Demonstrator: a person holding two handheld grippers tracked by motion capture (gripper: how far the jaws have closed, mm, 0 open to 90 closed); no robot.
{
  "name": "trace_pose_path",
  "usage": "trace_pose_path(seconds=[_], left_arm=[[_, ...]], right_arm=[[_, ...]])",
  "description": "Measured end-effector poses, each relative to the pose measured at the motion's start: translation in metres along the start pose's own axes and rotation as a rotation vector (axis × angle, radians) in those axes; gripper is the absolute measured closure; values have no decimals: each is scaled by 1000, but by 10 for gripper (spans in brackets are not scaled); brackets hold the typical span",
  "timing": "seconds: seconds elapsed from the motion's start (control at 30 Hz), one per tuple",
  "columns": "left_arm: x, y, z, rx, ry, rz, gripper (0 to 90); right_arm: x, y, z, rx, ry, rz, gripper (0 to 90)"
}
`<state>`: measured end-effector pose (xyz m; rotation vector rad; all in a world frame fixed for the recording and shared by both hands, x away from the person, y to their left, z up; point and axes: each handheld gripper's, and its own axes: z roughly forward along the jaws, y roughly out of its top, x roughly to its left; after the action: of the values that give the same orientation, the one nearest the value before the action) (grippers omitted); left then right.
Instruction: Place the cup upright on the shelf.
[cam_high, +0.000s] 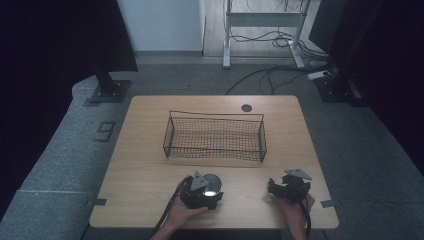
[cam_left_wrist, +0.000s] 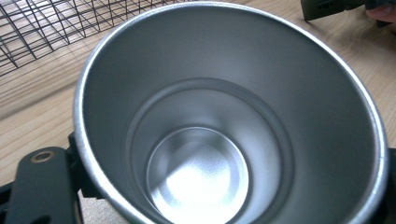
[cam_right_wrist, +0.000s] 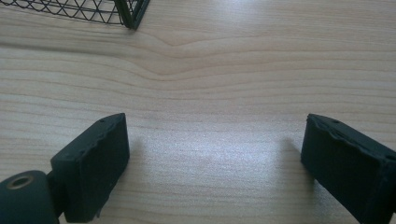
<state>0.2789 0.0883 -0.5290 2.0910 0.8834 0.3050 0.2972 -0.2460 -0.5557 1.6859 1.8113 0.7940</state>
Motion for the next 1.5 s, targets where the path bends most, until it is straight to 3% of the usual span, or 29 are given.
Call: trace_pose_path(seconds=[0.27, 0.9, 1.5], left_arm=[[3, 1, -7, -28, -1, -8, 181], [25, 8, -46, -134, 20, -66, 181], [34, 15, -52, -139, 24, -64, 181]], right_arm=[[0, 0, 0, -1, 3, -1, 78], [-1, 0, 0, -1, 5, -3, 80], [-1, 0, 0, -1, 5, -3, 81]])
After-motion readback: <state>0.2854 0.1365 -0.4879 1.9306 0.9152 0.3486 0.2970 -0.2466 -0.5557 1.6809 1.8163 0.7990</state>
